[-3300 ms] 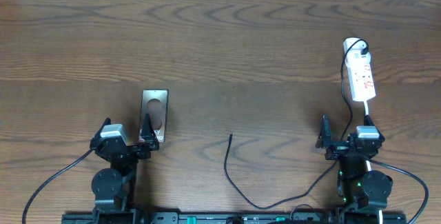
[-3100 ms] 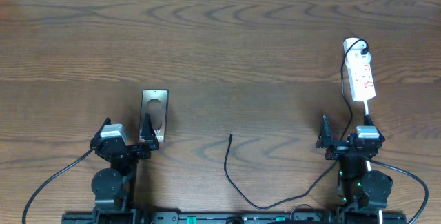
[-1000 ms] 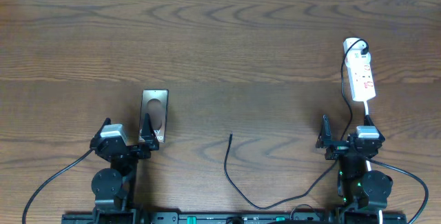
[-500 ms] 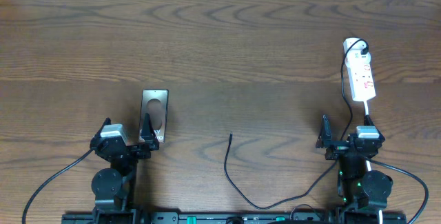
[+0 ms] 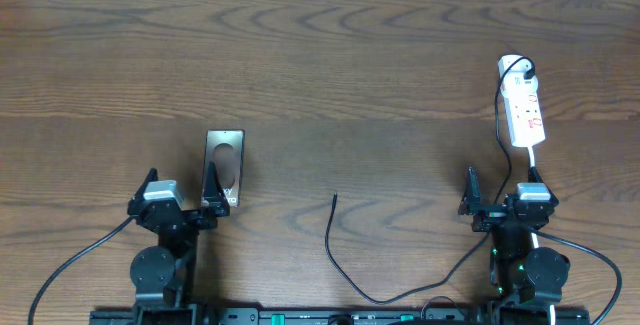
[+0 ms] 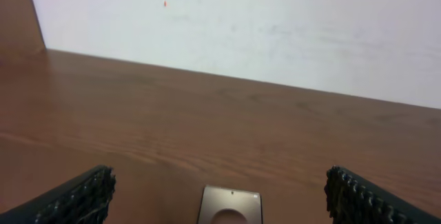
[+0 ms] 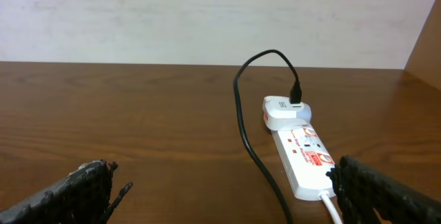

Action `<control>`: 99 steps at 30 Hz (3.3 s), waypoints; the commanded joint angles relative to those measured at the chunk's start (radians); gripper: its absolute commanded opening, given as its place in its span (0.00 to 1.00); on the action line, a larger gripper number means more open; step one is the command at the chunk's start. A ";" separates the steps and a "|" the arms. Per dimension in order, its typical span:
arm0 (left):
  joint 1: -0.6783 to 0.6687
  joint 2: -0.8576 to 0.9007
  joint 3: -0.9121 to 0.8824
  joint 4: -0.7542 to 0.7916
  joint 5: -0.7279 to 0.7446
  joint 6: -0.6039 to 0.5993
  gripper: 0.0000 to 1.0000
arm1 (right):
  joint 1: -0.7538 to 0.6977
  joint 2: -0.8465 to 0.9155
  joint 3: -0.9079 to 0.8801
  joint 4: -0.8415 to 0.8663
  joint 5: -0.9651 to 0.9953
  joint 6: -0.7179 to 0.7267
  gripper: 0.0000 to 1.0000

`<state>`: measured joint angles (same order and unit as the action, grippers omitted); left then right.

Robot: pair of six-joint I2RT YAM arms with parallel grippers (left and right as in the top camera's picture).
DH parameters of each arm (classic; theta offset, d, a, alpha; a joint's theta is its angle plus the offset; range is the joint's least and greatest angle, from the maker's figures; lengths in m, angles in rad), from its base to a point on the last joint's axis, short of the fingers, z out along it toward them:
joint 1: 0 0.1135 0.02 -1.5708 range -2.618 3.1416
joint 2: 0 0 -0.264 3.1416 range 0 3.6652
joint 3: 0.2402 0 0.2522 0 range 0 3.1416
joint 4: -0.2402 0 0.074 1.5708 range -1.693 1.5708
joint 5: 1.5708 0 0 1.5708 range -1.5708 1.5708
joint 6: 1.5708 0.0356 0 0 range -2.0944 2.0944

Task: Plug charger to phone and switch on socket
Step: 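Move the left gripper forward over the phone in clear case, then lower the left gripper and close it on the phone's sides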

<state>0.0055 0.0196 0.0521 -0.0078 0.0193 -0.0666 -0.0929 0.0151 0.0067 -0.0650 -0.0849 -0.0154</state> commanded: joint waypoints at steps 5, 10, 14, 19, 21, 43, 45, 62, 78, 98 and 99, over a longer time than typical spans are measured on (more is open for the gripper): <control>0.003 0.213 0.276 -0.031 -0.013 0.101 0.98 | 0.003 0.001 -0.001 -0.006 0.008 0.000 0.99; 0.003 0.564 0.547 -0.130 -0.013 0.143 0.98 | 0.003 0.001 -0.001 -0.006 0.008 0.000 0.99; 0.002 0.865 0.808 -0.317 -0.013 0.145 0.98 | 0.003 0.001 -0.001 -0.006 0.008 0.000 0.99; 0.002 1.239 1.144 -0.657 -0.013 0.145 0.98 | 0.003 0.001 -0.001 -0.006 0.008 0.000 0.99; 0.002 1.340 1.210 -0.735 -0.013 0.145 0.98 | 0.003 0.001 -0.001 -0.006 0.008 0.000 0.99; 0.002 1.699 1.229 -0.771 -0.005 0.143 0.98 | 0.003 0.001 -0.001 -0.006 0.008 0.000 0.99; 0.002 1.699 1.229 -0.773 -0.003 0.136 0.98 | 0.003 0.001 -0.001 -0.006 0.008 0.000 0.99; 0.002 1.700 1.128 -0.773 0.028 0.047 0.98 | 0.003 0.001 -0.001 -0.006 0.008 0.000 0.99; 0.002 1.709 1.067 -0.752 0.060 0.066 0.98 | 0.003 0.001 -0.001 -0.006 0.008 0.000 0.99; -0.004 1.798 0.997 -0.671 0.059 0.097 0.98 | 0.003 0.001 -0.001 -0.006 0.008 0.000 0.99; -0.007 1.807 0.997 -0.667 0.059 0.097 0.98 | 0.003 0.001 -0.001 -0.006 0.008 0.000 0.99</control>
<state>0.0051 1.7931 1.0588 -0.6800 0.0753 0.0082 -0.0929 0.0193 0.0067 -0.0666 -0.0776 -0.0154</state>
